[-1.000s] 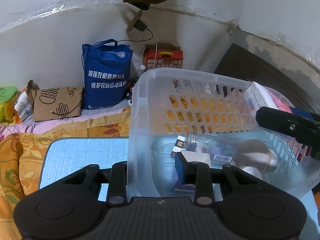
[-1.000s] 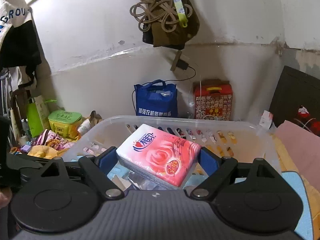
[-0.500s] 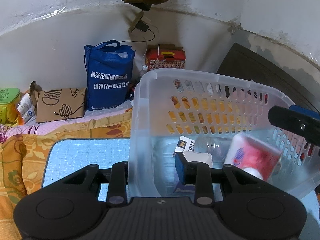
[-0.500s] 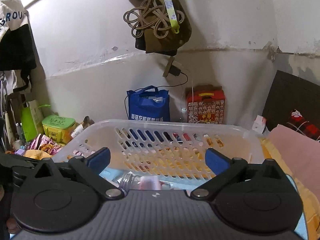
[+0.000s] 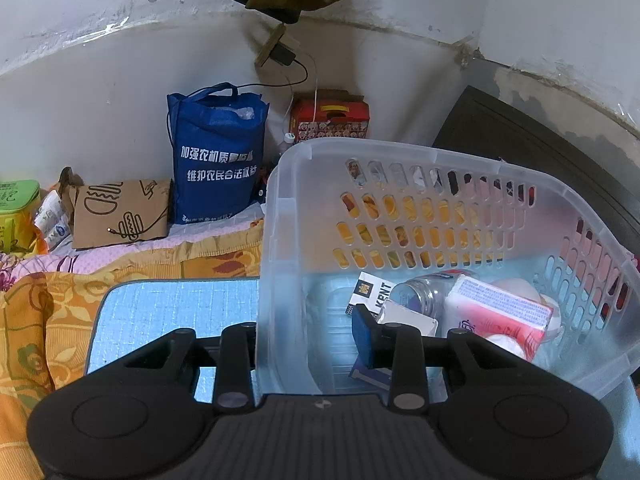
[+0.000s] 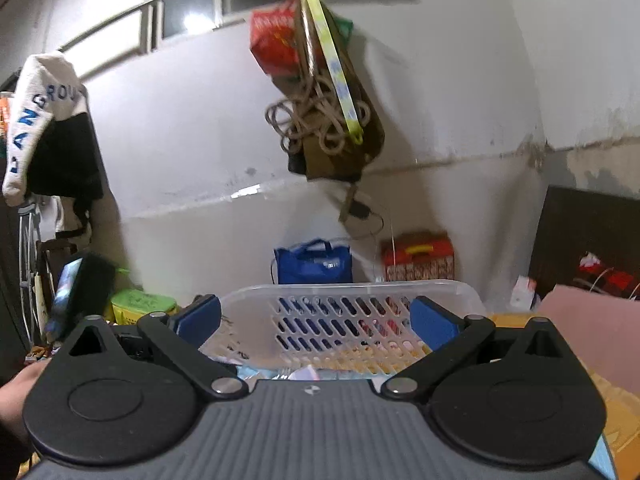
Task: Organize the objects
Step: 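Return the right gripper and grasp the red box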
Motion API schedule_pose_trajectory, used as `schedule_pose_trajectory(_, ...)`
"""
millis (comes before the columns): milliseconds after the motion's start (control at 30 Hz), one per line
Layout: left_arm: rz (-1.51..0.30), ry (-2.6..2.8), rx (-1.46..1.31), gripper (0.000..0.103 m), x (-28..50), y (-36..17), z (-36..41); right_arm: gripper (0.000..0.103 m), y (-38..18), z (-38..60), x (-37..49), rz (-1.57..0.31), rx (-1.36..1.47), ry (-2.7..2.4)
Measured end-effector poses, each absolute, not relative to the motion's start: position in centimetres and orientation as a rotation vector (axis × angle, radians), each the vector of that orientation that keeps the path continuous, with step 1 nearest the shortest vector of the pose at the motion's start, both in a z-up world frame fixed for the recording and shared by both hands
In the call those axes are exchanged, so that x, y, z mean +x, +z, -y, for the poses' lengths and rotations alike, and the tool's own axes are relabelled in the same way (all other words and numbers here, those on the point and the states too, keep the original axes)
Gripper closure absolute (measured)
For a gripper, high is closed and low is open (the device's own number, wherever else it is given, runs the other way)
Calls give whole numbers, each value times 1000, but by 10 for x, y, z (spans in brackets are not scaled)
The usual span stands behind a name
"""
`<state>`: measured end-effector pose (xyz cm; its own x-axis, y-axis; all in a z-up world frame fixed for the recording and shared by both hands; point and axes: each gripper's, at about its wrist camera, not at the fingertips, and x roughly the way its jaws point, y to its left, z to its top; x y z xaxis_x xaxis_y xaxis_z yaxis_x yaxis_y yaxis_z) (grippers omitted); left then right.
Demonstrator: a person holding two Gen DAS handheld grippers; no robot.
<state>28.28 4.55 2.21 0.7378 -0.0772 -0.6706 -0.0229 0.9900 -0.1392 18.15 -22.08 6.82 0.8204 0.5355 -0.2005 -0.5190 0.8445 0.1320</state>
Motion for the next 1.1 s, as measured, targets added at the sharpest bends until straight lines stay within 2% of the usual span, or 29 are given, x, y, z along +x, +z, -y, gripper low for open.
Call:
schedule_pose_trajectory(400,-739,-22,-139,64,281,23,-45,0,19,235,122,-193,72,534)
schedule_pose_trajectory(733,-738,-27,-140,64,282,24,-46,0,-28,198,114,-391,52,637)
schedule_pose_trajectory(1100,-739,-39,-130,64,282,23,-46,0,-46,185,97,-432,143,623)
